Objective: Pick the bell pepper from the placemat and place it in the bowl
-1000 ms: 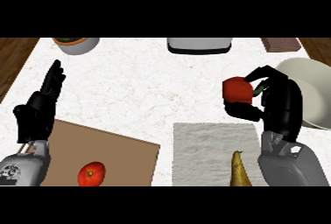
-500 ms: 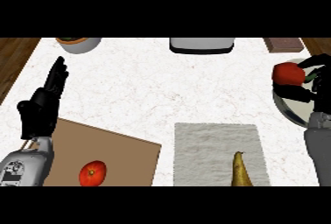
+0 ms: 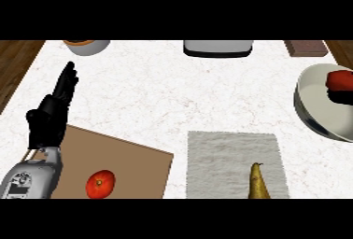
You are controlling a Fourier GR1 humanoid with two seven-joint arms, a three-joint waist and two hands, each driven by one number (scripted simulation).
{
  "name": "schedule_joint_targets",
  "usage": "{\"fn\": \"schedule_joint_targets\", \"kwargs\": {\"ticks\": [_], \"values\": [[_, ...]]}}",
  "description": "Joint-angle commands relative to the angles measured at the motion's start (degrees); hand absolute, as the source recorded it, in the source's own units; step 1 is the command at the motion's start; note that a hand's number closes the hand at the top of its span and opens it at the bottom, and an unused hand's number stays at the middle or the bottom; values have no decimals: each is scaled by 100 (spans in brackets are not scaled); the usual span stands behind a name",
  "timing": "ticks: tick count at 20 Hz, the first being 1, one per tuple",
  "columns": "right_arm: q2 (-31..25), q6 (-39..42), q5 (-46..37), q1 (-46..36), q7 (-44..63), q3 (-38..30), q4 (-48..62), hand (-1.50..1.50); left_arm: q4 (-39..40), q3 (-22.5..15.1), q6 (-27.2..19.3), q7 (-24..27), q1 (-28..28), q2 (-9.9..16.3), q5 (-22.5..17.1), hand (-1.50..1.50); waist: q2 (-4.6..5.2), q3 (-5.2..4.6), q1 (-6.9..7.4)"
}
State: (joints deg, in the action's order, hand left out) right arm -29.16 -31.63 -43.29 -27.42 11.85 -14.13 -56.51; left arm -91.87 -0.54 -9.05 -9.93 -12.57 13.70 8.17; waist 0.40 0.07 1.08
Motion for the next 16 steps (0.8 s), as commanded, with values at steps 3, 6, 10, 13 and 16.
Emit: {"fn": "schedule_joint_targets", "kwargs": {"ticks": [3, 6, 10, 13, 16], "values": [[-175, -490, 785, -480, -1525, -786, 2017, 150, -238, 5, 62, -31, 88, 14, 13, 0, 30, 17, 103], [-253, 194, 1052, -926, -1426, -960, 2636, -150, 178, 102, 52, 110, -202, -16, -11, 0, 67, 18, 130], [-281, 492, 1632, -1060, -2458, -1406, 3074, -150, -166, 64, 84, -109, -51, -48, -58, 0, 53, 25, 156], [-510, 915, 1920, -1197, -3076, -1653, 3353, -150, 12, 97, 166, 96, -44, 26, -42, 0, 73, 25, 166], [-116, 535, 2216, -1155, -3852, -1920, 3407, -150, 73, 74, 72, -103, -253, -58, 43, 0, 56, 23, 95]]}}
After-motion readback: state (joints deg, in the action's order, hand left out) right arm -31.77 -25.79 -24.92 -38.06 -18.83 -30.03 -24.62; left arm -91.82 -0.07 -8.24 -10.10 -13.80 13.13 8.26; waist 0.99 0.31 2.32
